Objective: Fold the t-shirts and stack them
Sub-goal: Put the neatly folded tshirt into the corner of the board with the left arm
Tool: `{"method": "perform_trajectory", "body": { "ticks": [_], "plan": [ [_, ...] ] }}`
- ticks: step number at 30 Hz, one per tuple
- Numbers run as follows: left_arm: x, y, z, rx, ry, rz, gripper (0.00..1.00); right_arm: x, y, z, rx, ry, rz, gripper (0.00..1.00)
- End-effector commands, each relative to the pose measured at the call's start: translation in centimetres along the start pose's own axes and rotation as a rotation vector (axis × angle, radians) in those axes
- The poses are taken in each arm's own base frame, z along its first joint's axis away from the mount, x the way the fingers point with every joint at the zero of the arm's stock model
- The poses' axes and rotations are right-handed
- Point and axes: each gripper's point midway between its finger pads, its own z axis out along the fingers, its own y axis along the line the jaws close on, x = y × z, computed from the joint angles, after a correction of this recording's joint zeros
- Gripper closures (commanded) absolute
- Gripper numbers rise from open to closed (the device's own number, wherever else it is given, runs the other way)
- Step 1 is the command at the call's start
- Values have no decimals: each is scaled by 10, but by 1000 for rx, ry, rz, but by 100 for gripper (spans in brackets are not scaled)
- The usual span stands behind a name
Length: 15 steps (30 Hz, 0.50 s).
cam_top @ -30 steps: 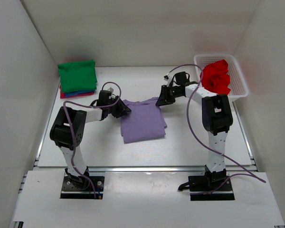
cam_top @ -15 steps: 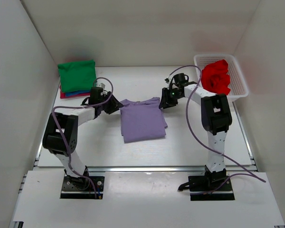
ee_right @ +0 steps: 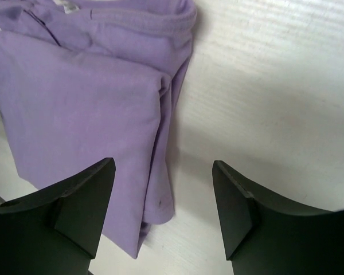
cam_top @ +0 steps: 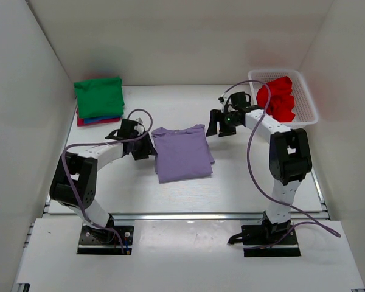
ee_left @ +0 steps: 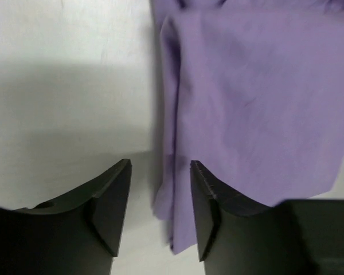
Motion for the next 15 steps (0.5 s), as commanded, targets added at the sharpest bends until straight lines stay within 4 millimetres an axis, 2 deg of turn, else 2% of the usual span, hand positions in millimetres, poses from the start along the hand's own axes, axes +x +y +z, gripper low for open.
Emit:
{"method": "perform_trajectory", "body": {
  "ticks": [1, 6, 7, 8, 10, 15],
  "plan": [
    [16, 3, -5, -56, 26, 73, 41, 3, 8, -10, 2, -22, -24, 33],
    [25, -7, 11, -112, 92, 103, 37, 13, 8, -15, -14, -31, 4, 34],
    [27, -6, 13, -132, 98, 116, 36, 8, 9, -19, -18, -50, -4, 34],
    [25, -8, 16, -151, 97, 123, 36, 15, 9, -19, -15, -36, 4, 34],
    [29, -7, 20, -168, 124, 121, 35, 8, 6, -25, -7, -69, 8, 34],
    [33, -13, 26, -155, 133, 114, 32, 10, 3, -34, -3, -83, 8, 34]
  ]
}}
